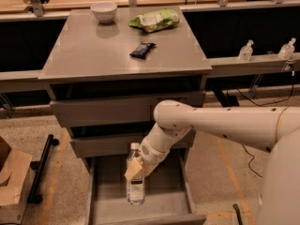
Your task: Pick blue plastic bottle from bottom drawer and place on counter
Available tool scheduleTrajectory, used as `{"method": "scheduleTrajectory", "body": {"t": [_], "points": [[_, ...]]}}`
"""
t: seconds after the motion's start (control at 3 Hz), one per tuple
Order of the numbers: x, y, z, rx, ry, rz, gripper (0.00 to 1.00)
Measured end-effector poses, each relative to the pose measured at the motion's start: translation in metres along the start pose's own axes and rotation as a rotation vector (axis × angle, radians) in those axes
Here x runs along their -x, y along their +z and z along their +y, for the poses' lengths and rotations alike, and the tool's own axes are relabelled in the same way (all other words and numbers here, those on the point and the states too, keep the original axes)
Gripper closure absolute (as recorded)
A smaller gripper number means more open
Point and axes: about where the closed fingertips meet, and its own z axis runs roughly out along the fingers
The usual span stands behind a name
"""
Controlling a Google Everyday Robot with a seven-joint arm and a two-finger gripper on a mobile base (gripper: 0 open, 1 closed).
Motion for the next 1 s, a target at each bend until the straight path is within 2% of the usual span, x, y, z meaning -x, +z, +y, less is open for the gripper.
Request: {"method": "scheduleTrajectory", "body": {"t": [0.33, 0.67, 1.0], "points": [[0.0, 0.001, 0.0, 0.002, 0.0, 0.002, 1.0], [0.004, 0.005, -0.008, 0.052, -0.029, -0.038, 1.0], [0.012, -0.019, -0.011, 0.058, -0.105, -0.092, 1.0]]}}
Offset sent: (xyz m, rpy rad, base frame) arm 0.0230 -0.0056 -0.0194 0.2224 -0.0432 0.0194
